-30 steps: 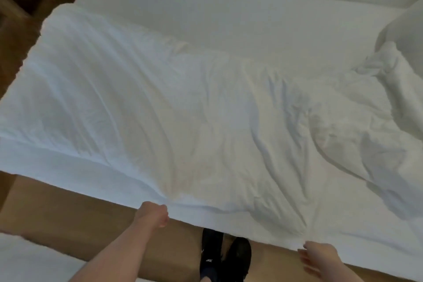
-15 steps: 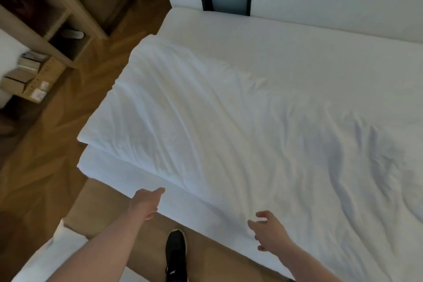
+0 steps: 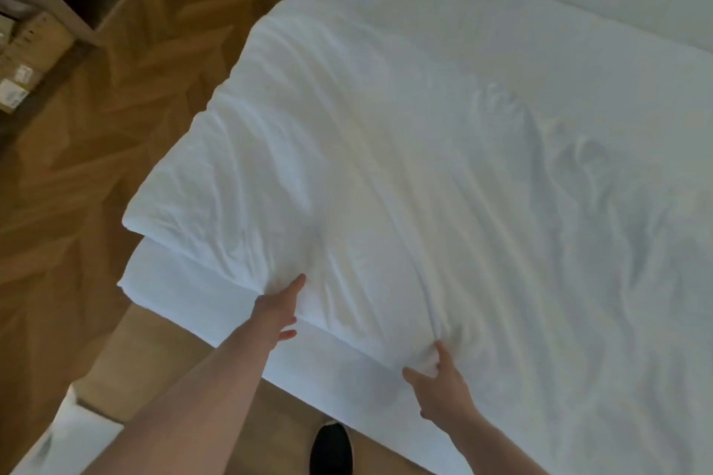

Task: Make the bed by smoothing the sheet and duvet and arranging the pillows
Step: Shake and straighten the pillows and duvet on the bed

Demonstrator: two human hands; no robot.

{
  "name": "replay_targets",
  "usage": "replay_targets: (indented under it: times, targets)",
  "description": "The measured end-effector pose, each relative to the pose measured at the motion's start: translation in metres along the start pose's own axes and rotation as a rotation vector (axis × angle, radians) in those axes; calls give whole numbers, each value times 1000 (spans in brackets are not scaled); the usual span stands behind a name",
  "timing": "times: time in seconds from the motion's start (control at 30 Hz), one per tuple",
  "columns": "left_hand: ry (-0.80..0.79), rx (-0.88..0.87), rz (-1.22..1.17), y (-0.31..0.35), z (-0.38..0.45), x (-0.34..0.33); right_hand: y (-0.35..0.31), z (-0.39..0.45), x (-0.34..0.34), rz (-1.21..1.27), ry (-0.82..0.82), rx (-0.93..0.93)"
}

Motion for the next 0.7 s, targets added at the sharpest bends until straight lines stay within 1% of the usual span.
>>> replay_targets:
  times: [0.03,0.07,0.17,0.2,0.3,0.4,0.47,0.53,0.6,0.7]
  targets:
    - [1,-12,-7,3,6,4,-4,3,-5,-19,2,0]
    - [37,-40,25,5,13,10,-8,4,-7,-43,0,-7]
    - [200,-169,297,10,3,41,-14,2,-12,-142,-33,-33]
    - [241,-199,343,7,-6,53,-16,-3,-12,-169,-47,-38]
    - [302,-203,352,-13,-38,90,-23,-23,-9,-220,-70,-51]
    - [225,-118,363,-19,-52,102,-35,-42,-9,-236,-95,-29]
    - [149,-39,372,-15,-57,100,-46,-52,-14,-252,-119,-13]
    - [106,10,407,-6,-63,100,-59,-60,-20,-243,-131,12]
    - [108,31,460,5,-74,113,-74,-66,-25,-241,-146,50]
    - [167,30,572,19,-88,153,-93,-75,-37,-249,-172,96]
Point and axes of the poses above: each hand's wrist, its own z-axis towards the middle knuckle, its own x-axis out of the back of the hand, y = z × x, the point moved 5 cm from there along z, towards the middle knuckle, and after that the axes turned 7 degrees about -y, right-handed, at the moved point
